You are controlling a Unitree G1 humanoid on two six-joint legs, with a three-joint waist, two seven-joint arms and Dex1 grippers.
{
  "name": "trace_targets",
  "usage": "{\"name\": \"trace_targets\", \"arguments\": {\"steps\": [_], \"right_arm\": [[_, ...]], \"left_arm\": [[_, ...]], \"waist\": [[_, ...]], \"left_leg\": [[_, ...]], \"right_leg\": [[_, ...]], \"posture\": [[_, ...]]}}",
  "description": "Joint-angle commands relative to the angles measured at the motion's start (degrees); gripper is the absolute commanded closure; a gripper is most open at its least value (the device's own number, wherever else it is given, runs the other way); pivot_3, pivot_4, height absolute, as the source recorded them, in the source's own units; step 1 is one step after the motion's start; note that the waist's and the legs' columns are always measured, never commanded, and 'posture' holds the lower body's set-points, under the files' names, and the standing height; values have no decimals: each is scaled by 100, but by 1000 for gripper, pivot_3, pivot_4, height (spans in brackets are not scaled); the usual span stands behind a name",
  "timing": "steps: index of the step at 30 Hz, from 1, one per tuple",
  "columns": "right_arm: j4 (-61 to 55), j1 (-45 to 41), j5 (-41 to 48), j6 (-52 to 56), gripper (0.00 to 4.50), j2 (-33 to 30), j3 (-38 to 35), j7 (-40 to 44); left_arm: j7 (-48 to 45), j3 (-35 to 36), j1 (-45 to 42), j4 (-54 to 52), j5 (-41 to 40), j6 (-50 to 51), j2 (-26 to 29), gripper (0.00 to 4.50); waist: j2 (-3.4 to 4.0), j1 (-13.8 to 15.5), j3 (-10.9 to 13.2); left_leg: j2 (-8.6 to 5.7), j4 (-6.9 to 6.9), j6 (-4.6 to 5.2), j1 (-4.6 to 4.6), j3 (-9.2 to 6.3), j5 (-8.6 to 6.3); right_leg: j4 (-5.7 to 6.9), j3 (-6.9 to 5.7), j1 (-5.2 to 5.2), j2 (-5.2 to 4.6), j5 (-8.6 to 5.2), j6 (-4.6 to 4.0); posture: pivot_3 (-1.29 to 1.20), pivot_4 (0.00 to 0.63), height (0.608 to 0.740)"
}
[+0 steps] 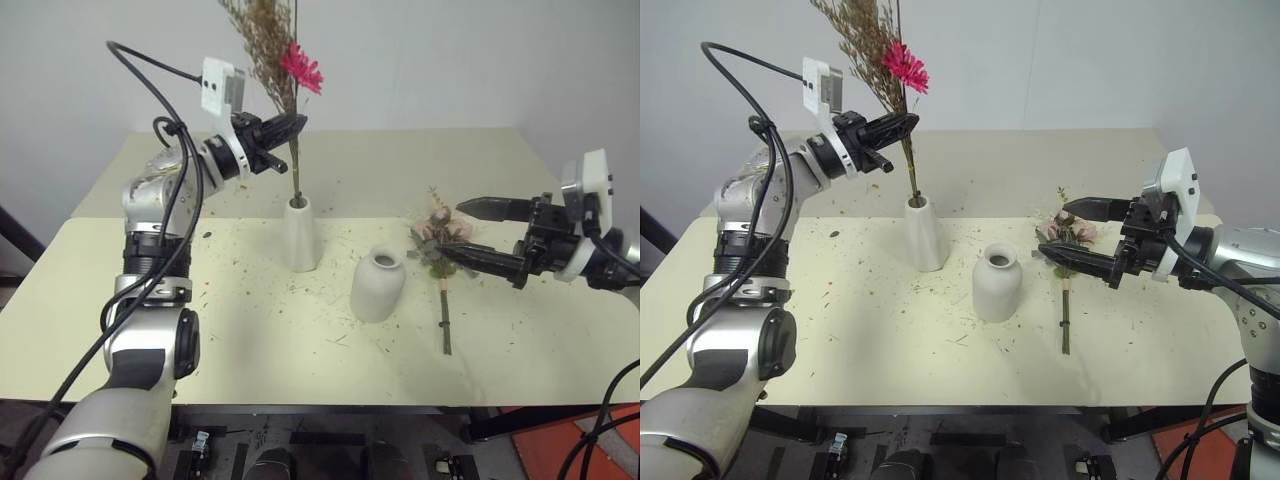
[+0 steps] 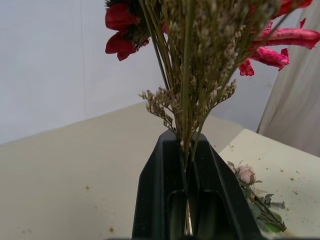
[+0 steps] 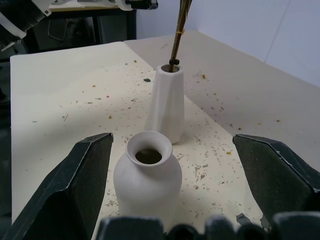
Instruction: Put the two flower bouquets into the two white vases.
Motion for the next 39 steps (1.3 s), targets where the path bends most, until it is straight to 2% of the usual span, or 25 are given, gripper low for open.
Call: {"name": "trace_targets", "arguments": {"steps": [1, 15, 20, 23, 28, 34, 35, 39], "right_arm": [[-148, -36, 98, -11, 0, -70, -215, -54], [-142, -25, 136, -40, 0, -53, -201, -83], [-158, 0, 138, -40, 0, -47, -214, -99], [-154, 17, 134, -44, 0, -49, -220, -92], [-143, 13, 127, -43, 0, -51, -204, -86], [-156, 86, 143, -15, 0, -68, -237, -71], [-138, 99, 133, -18, 0, -70, -230, -60], [54, 101, 0, -77, 0, -94, -115, 4]], "left_arm": [[5, 3, 31, -108, 27, -59, -26, 4429], [248, -129, 589, -466, 137, 99, -179, 4429], [223, -333, 1025, -942, 222, 390, -67, 4429], [186, -318, 1301, -1334, 132, 708, 64, 3737], [182, -123, 1683, -2052, -116, 1159, 314, 2148], [132, 311, 2652, -3464, -727, 2011, 975, 216], [110, 400, 2842, -3744, -840, 2140, 1130, 23], [-199, 679, 3272, -4369, -1190, 2301, 1741, 23]], "waist": [[0, 0, 0], [0, 4, 0], [0, -5, 0], [0, -13, 0], [1, 2, -1], [3, -41, -1], [3, -43, -1], [3, -12, -1]], "left_leg": [[0, 0, 0, 0, 0, 0], [1, 0, 1, 0, 0, 0], [1, 1, 1, 0, 0, 0], [2, 0, 1, 1, 0, 0], [3, 1, 1, 2, 0, 0], [8, -2, 2, 4, 0, -1], [9, -2, 2, 4, 0, -1], [8, 0, 2, 5, 0, -1]], "right_leg": [[0, 0, 0, 0, 0, 0], [1, 0, 0, 0, 0, 0], [1, 1, 0, 0, 0, 0], [2, 1, 0, 1, 0, 0], [1, 1, 1, 1, 0, 0], [1, 2, -1, 4, 0, 0], [1, 2, -1, 4, 0, 0], [-1, 2, 0, 2, 0, 0]], "posture": [[0, 150, 740], [0, 150, 740], [0, 150, 740], [0, 150, 740], [0, 150, 740], [0, 150, 740], [0, 150, 740], [0, 150, 740]]}}
